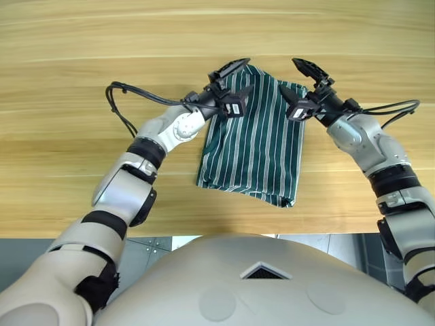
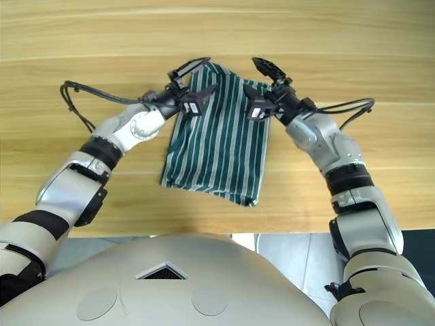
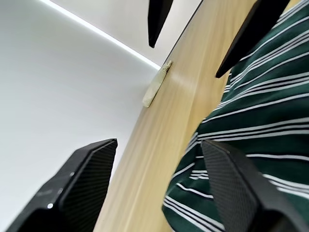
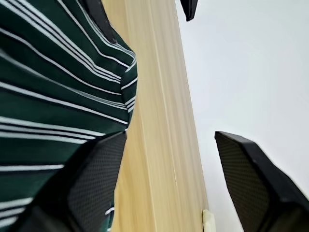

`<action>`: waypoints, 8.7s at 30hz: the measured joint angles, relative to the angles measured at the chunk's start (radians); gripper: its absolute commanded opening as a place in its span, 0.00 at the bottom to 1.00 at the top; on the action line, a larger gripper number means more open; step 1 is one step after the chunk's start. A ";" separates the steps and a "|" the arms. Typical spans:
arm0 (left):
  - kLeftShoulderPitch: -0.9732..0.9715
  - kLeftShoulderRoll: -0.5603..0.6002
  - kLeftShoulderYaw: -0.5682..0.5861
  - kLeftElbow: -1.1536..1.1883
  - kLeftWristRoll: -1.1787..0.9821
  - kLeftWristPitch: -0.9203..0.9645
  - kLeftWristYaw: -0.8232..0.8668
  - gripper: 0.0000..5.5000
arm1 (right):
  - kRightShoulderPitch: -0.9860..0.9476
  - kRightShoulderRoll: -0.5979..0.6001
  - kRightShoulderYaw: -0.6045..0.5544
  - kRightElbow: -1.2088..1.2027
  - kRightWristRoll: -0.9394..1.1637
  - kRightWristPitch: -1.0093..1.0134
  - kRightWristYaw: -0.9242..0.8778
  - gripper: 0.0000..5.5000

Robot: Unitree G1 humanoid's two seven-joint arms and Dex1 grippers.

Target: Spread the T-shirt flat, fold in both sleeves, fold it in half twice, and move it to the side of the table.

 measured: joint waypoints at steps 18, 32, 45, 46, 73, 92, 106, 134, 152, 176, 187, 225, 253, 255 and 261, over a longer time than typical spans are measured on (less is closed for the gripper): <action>0.061 0.093 0.028 0.152 -0.104 -0.160 0.067 0.59 | -0.044 0.002 0.073 0.181 0.036 -0.029 0.150 0.61; 0.141 0.134 0.068 0.108 -0.167 -0.214 0.091 0.59 | -0.115 0.067 0.077 0.225 0.138 -0.271 0.062 0.61; 0.400 0.280 0.188 -0.496 -0.272 -0.255 -0.045 0.59 | -0.042 0.146 -0.109 0.056 0.533 -0.299 0.220 0.61; 0.380 0.253 0.158 -0.468 -0.257 -0.252 -0.076 0.59 | -0.050 0.153 -0.115 0.056 0.519 -0.292 0.219 0.61; 0.380 0.277 0.028 -0.289 -0.108 -0.178 0.127 0.59 | -0.002 0.118 -0.127 0.058 0.237 -0.285 0.199 0.61; 1.114 0.933 0.245 -1.240 -0.585 0.087 -0.550 0.59 | 0.553 -0.309 -0.193 -0.449 0.129 -0.188 0.439 0.61; 0.893 0.743 0.136 -1.127 -0.592 0.111 -0.824 0.59 | 0.477 -0.334 -0.039 -0.486 0.273 -0.217 0.623 0.61; 0.813 0.649 0.058 -1.051 -0.569 0.027 -0.867 0.59 | 0.464 -0.342 -0.017 -0.419 0.273 -0.227 0.629 0.01; 0.766 0.582 0.004 -0.980 -0.557 -0.026 -0.869 0.31 | 0.458 -0.323 -0.010 -0.414 0.271 -0.227 0.623 0.01; 0.952 0.594 0.092 -1.026 -0.659 -0.014 -0.840 0.01 | 0.600 -0.293 -0.013 -0.499 0.406 -0.196 0.653 0.00; 1.033 0.609 0.223 -1.133 -0.797 0.061 -0.829 0.01 | 0.705 -0.303 -0.128 -0.647 0.581 -0.112 0.668 0.00; 0.605 0.174 0.326 -0.562 -0.704 0.052 -0.629 0.18 | -0.308 0.306 0.009 0.460 0.178 -0.104 0.252 0.15; 0.353 0.078 0.556 -0.146 -0.765 0.142 -0.406 0.98 | -0.526 0.471 -0.055 0.873 0.186 0.155 0.047 0.56; 0.317 0.078 0.562 -0.099 -0.765 0.142 -0.408 0.98 | -0.526 0.474 -0.075 0.887 0.200 0.206 0.047 0.56; 0.235 0.083 0.602 0.025 -0.770 0.141 -0.404 0.98 | -0.526 0.479 -0.117 0.895 0.217 0.259 0.023 0.56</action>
